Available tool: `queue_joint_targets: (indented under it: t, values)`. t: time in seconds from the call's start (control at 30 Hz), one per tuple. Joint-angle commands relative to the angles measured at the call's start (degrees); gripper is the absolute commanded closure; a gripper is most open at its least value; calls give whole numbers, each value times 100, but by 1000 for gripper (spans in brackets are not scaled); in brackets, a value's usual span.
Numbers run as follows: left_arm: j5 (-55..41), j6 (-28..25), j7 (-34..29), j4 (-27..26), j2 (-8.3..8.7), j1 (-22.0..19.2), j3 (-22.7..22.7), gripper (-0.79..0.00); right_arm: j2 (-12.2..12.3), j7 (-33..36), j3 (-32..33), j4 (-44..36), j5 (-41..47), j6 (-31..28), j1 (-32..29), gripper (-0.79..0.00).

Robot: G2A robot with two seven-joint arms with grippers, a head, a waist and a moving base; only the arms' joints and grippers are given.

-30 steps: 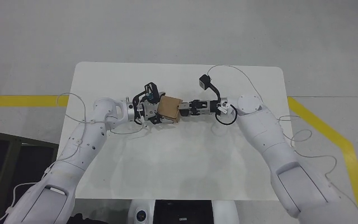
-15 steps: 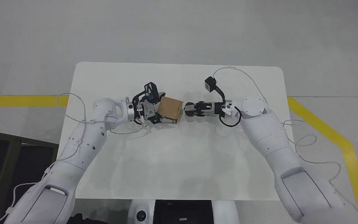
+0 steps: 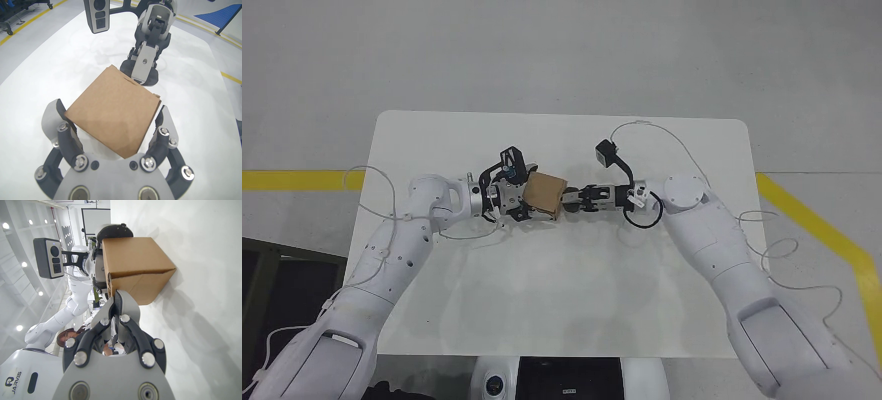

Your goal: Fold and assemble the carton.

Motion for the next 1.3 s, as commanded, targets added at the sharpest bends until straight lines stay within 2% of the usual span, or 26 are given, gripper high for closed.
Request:
queue_joint_targets:
  t: [0.0,0.3,0.53,0.67,0.97,1.13,1.27]
  values:
    - [-2,-10,-1,-13,-2,6,4,-785,-28,-1,-34,52,17,-15,34,0]
    - [4,0,-4,-16,1,19,-22,-785,-101,73,-84,331,86,-139,182,0]
    - [-93,-122,-43,52,78,-4,-289,-785,-8,88,94,282,55,-225,164,0]
    - [-573,-159,-106,57,172,82,-494,-785,111,-1,301,113,-30,-420,82,0]
    - [-1970,-132,-1009,-133,513,-53,-1142,-785,480,-467,926,-519,-728,-1268,-117,0]
    - [-2053,555,-1336,-121,570,-204,-1415,-785,742,-996,1442,-792,-1430,-1726,-245,0]
    - [-2165,904,-1545,156,585,-408,-1532,-785,944,-1446,1862,-1029,-2077,-1930,-340,-12]
